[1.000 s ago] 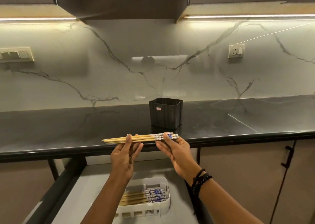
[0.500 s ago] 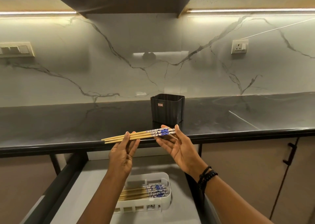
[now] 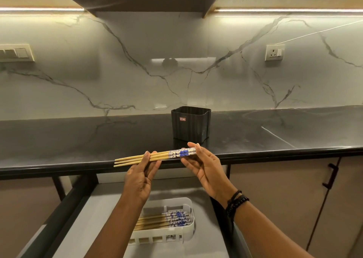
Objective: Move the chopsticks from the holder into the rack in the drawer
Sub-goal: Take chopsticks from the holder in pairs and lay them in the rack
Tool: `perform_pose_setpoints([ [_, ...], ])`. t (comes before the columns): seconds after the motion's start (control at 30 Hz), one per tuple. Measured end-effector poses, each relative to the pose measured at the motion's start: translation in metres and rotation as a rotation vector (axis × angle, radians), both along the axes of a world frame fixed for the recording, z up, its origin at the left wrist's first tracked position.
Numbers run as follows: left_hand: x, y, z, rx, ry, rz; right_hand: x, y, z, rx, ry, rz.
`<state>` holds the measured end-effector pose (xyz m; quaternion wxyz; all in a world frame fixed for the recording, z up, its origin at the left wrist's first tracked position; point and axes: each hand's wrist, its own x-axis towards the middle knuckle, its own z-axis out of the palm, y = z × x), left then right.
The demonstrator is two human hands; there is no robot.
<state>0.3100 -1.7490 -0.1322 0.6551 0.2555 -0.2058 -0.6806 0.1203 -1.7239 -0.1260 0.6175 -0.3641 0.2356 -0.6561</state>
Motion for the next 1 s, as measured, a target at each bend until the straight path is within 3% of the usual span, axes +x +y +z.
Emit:
perform_pose_setpoints([
  [0.47, 0.002, 0.003, 0.001, -0.047, -0.072, 0.019, -0.010, -0.003, -0.002, -0.049, 0.271, -0.156],
  [0.67, 0.002, 0.000, 0.001, -0.079, -0.039, 0.003, -0.013, 0.000, 0.000, -0.036, 0.236, -0.111],
  [0.83, 0.006, 0.001, 0.003, -0.067, -0.022, 0.002, -0.013, 0.003, 0.004, -0.054, 0.088, 0.019],
  [1.0, 0.008, 0.000, 0.003, -0.050, -0.034, -0.008, -0.012, 0.003, 0.004, -0.068, 0.131, 0.010],
])
